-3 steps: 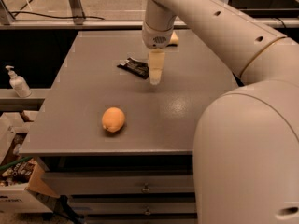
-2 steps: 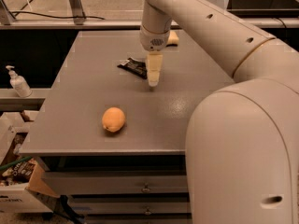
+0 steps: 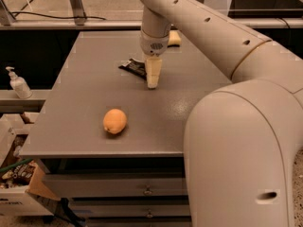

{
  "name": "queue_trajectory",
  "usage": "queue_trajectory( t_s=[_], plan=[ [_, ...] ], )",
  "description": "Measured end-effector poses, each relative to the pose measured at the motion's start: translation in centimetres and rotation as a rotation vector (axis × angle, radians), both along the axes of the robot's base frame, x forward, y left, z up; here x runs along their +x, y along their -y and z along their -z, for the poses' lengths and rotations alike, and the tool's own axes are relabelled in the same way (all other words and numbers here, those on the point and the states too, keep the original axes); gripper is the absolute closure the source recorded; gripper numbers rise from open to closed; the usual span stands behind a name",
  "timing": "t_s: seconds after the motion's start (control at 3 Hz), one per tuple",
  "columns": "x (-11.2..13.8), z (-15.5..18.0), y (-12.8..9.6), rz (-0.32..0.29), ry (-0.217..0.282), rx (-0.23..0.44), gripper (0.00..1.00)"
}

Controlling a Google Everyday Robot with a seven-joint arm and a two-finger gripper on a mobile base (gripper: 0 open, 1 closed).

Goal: Pick rxbar chocolate

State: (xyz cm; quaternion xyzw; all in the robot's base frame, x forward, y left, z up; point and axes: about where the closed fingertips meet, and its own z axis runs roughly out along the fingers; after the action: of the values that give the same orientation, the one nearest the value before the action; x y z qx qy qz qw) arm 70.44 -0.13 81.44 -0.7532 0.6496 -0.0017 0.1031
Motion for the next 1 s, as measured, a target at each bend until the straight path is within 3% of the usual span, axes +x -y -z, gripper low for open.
queue_trajectory(
  t_s=[0.67,1.0],
  plan=[
    [0.0,-1.0,0.0,0.0,0.0,0.0,0.85],
    [-0.6,-2.5,1.9,0.047,0.014,0.016,1.0]
  ],
)
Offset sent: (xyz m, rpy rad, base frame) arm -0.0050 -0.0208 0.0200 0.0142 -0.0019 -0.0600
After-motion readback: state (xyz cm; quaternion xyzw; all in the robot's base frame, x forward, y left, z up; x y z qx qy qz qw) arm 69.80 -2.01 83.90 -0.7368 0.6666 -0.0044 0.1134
